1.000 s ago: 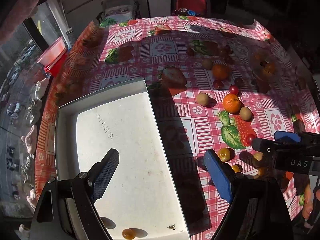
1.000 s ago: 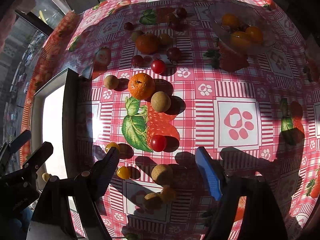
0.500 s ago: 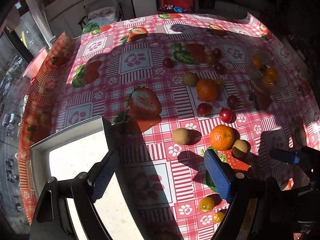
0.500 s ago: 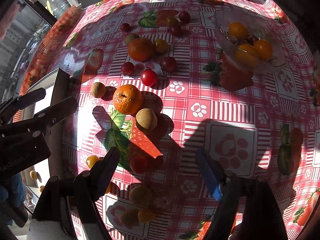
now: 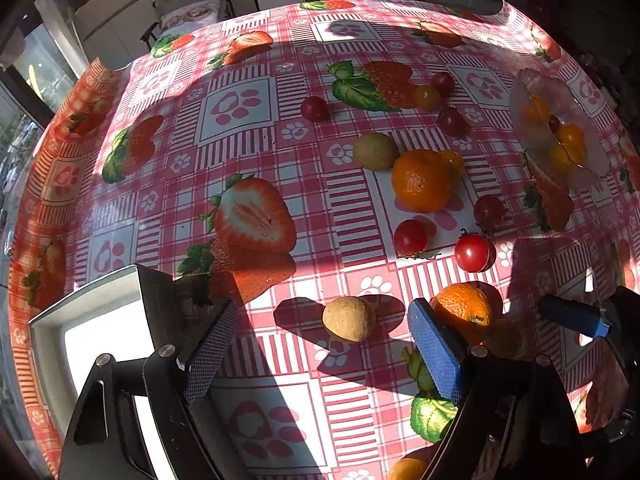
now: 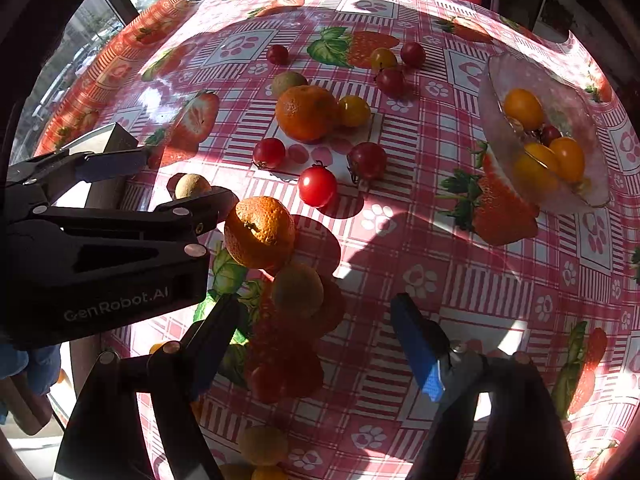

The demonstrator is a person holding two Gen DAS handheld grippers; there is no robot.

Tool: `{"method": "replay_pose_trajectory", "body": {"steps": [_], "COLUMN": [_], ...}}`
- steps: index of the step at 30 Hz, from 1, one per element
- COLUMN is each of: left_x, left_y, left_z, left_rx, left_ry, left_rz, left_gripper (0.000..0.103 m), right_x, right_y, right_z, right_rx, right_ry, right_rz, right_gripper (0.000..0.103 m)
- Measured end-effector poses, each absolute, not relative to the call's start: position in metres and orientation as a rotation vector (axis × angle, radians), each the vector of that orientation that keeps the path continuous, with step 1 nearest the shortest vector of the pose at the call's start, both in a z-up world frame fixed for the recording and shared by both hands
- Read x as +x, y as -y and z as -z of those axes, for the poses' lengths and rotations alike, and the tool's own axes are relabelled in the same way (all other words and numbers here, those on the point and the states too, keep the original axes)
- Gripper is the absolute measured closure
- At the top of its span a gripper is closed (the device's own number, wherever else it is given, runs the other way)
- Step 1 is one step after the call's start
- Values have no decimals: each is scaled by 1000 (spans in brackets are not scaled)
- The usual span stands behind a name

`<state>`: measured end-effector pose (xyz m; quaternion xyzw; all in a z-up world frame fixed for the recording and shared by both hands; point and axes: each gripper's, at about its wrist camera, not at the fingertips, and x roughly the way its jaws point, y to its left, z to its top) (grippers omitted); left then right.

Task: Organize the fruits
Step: 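Grasp another brown round fruit with the left tool while the right tool grasps one too, then carry both brown fruits over the white tray with both tools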

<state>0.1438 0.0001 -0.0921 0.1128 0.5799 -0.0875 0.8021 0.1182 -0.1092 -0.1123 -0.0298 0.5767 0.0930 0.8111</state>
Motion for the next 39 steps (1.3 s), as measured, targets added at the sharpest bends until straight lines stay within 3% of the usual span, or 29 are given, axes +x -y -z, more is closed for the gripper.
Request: {"method": "replay_pose_trajectory", "body": {"steps": [1, 2, 3, 5, 7, 8, 10, 11, 25, 39], "left_x": [144, 145, 145, 146, 146, 145, 143, 143, 107, 59], "left_y": [1, 2, 2, 2, 2, 2, 5, 6, -14, -85], "left_z": [94, 98, 98, 97, 95, 94, 92, 92, 49, 20], "left_rx": [242, 242, 225, 198, 176, 175, 183, 184, 118, 68], "left_ry": [-1250, -1269, -1267, -1274, -1275, -1273, -1270, -1273, -1224, -1210], "left_rz": [187, 187, 187, 182, 184, 190, 207, 214, 227, 107], "left_gripper": [31, 35, 37, 39, 48, 51, 73, 75, 75, 75], "right_x": [119, 119, 118, 119, 121, 122, 122, 121, 99, 77], "right_y": [107, 105, 103, 101, 104, 106, 114, 117, 144, 98], "right_z": [112, 112, 111, 110, 110, 109, 108, 108, 88, 65], "right_rx": [-75, -90, -106, -108, -86, -69, -25, -5, 164, 161], "right_ry": [-1224, -1213, -1206, -1198, -1202, -1203, -1207, -1208, -1215, -1214], "right_rz": [-202, -205, -205, -213, -219, -222, -224, -224, -213, -295], "right_gripper": [27, 34, 39, 64, 76, 76, 76, 76, 75, 75]}}
